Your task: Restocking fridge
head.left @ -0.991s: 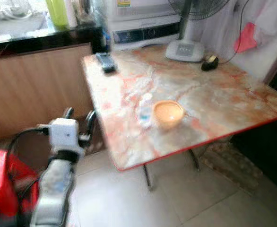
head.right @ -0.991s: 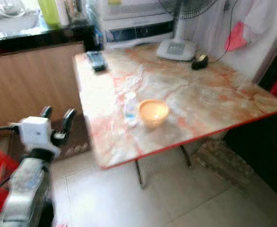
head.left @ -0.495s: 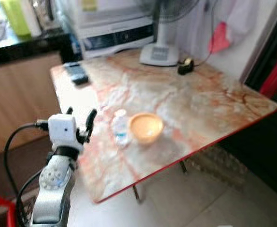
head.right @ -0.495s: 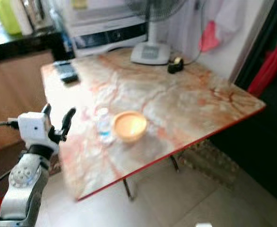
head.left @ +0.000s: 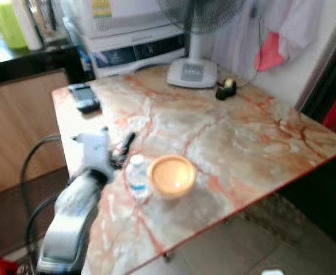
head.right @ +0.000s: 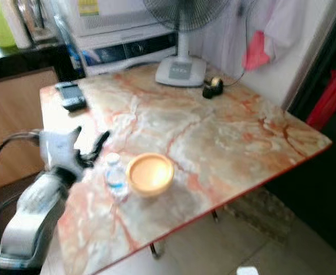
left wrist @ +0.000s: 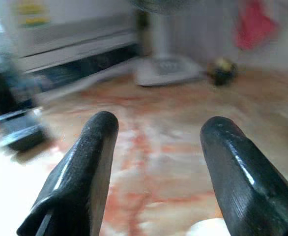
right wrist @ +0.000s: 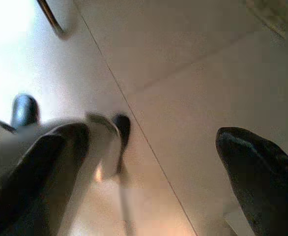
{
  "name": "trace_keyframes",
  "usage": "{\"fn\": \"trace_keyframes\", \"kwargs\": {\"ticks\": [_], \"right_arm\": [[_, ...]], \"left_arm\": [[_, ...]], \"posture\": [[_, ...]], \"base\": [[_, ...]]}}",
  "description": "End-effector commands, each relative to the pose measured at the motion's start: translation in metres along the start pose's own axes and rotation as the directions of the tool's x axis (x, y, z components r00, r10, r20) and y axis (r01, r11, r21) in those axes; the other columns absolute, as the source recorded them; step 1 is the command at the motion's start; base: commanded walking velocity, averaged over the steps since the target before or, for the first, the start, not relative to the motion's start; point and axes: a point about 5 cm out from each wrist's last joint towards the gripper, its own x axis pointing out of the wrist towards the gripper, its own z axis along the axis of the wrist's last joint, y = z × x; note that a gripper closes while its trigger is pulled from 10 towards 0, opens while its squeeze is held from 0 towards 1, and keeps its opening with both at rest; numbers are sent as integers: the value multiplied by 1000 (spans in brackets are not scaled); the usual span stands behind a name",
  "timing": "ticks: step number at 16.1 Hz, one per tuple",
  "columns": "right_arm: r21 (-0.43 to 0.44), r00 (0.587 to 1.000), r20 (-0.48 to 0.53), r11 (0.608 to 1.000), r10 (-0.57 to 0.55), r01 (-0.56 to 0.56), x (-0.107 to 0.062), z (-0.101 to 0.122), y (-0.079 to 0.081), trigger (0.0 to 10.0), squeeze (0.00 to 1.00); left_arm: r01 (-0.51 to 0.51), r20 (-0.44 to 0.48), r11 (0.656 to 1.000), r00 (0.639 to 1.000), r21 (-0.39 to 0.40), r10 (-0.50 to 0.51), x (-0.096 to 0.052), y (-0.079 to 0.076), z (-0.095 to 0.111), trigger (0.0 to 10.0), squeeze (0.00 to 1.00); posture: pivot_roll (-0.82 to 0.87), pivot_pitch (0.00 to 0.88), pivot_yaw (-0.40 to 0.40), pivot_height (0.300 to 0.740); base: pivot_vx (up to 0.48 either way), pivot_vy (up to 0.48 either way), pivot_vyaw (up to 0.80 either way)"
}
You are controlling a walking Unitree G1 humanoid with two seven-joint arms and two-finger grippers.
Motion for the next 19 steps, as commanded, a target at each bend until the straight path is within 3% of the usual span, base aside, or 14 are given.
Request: {"fn": "trace_keyframes", "kwargs": {"ticks": [1, 4, 6, 7, 9, 10, 12, 14, 19], "right_arm": [[-7, 1000, -31, 1000, 0, 0, -2, -8, -2, 10000, 0], [-7, 1000, -31, 1000, 5, -5, -2, -7, -1, 10000, 0], [-10, 999, -33, 1000, 10, -10, -1, -6, -1, 10000, 0], [-12, 999, -33, 1000, 11, -11, -1, -5, -1, 10000, 0], [-11, 999, -34, 1000, 11, -12, -1, -5, -1, 10000, 0], [-4, 999, -32, 1000, 9, -9, -1, -5, 0, 10000, 0], [0, 1000, -30, 1000, 7, -7, -1, -4, 0, 10000, 0], [7, 1000, -29, 1000, -3, 3, -1, -5, -1, 10000, 0], [17, 1000, -26, 1000, -8, 8, -1, -5, -1, 10000, 0]], "left_arm": [[40, -25, 999, 999, 31, -39, 0, -5, 5, 10000, 0], [201, -161, 970, 962, -135, -222, 8, -28, 25, 10000, 0], [94, -255, 976, 956, -198, -144, 16, -19, 38, 10000, 0], [89, -271, 972, 951, -216, -148, 17, -18, 41, 10000, 0], [109, -319, 982, 935, -153, -154, 17, -14, 41, 10000, 0], [76, -396, 997, 915, -30, -82, 17, -3, 35, 10000, 0], [28, -425, 994, 903, -104, -70, 17, 1, 31, 10000, 0], [-57, -488, 994, 873, -89, 6, 14, 11, 27, 10000, 0], [-57, -510, 986, 860, -155, -30, 11, 9, 18, 10000, 0]], "posture": [[42, 17, -32, 740], [45, 21, -30, 740], [60, 28, -30, 740], [65, 28, -29, 740], [67, 27, -28, 740], [66, 26, -25, 740], [60, 25, -25, 740], [54, 25, -19, 740], [46, 26, -18, 740]], "base": [[0, 0, 0], [0, 0, 0], [0, 0, 0], [0, 0, 0], [0, 0, 0], [0, 0, 0], [0, 0, 0], [0, 0, 0], [0, 0, 0]]}}
